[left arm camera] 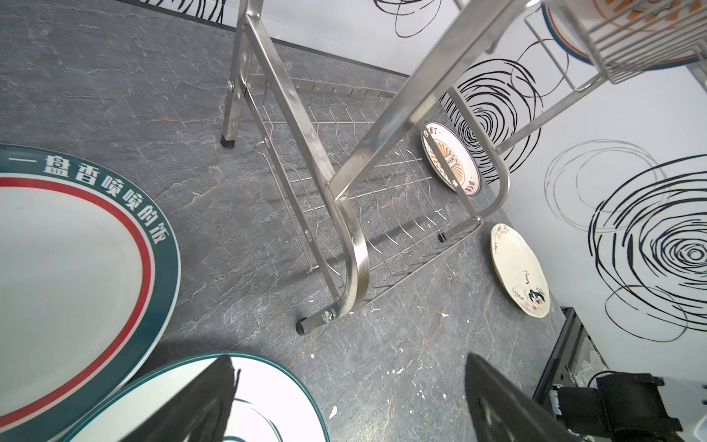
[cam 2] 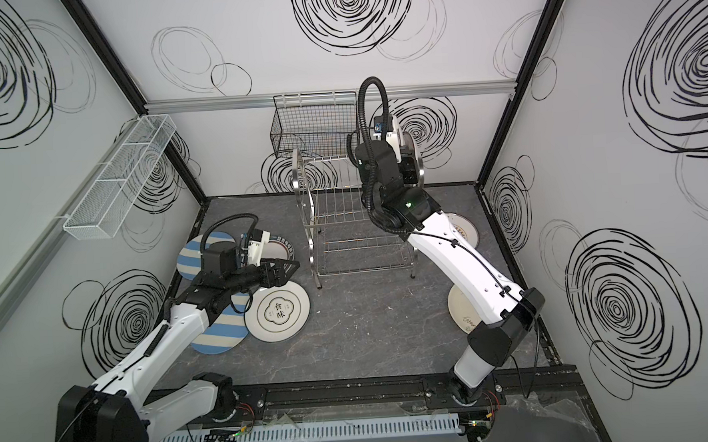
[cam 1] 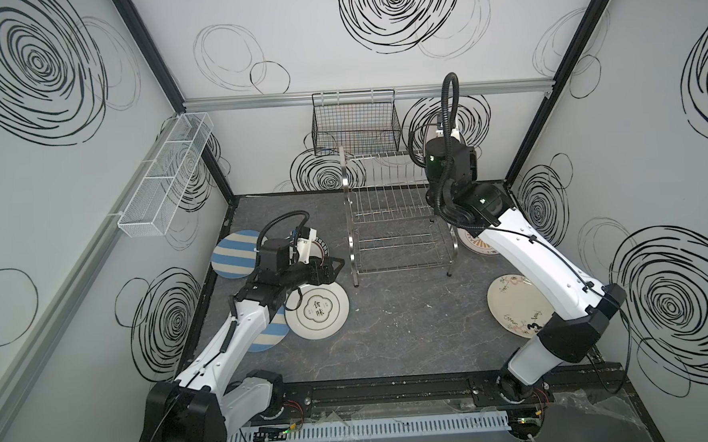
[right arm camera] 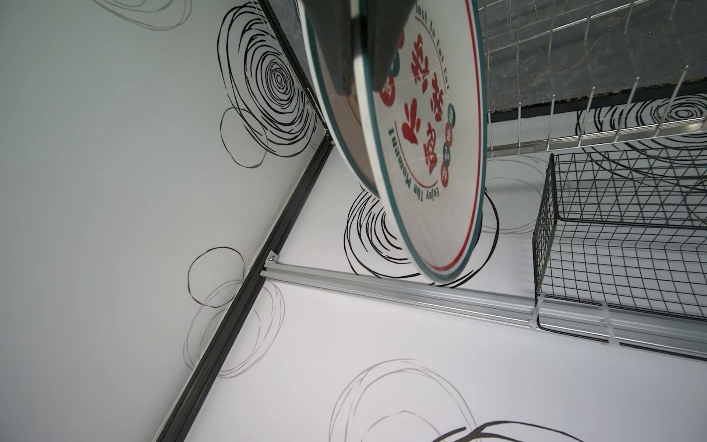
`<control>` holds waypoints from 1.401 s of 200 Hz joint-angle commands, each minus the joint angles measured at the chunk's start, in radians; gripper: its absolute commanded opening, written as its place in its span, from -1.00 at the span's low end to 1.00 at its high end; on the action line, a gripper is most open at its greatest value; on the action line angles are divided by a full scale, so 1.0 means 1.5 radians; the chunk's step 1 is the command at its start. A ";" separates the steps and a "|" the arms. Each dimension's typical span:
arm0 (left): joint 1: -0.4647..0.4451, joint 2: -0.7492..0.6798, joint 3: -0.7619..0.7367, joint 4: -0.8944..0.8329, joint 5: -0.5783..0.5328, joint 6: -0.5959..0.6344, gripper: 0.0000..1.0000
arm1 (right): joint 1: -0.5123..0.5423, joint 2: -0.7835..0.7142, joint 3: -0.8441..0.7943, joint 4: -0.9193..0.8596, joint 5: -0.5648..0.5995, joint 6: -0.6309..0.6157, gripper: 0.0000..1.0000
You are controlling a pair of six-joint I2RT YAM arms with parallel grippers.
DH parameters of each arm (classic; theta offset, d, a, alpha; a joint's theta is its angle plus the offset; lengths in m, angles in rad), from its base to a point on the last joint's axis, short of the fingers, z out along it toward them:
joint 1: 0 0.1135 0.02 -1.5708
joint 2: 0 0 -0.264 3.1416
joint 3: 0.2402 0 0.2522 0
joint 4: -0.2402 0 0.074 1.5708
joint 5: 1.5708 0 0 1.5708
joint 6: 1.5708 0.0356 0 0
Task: Load the plates into the dish rack
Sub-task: 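Carry the plate over the rack and lower it beside the sunburst plate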
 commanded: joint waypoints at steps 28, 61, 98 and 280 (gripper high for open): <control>-0.005 -0.005 -0.006 0.028 0.014 0.001 0.92 | -0.014 0.000 -0.004 0.005 -0.003 0.022 -1.00; -0.005 -0.006 -0.007 0.031 0.017 0.000 0.92 | -0.020 0.006 -0.011 -0.006 -0.009 0.036 -1.00; -0.006 -0.008 -0.009 0.031 0.019 -0.002 0.92 | -0.025 0.010 -0.016 -0.020 -0.025 0.055 -1.00; -0.006 -0.018 -0.009 0.032 0.017 -0.003 0.92 | -0.004 -0.018 -0.032 -0.061 -0.043 0.090 -0.29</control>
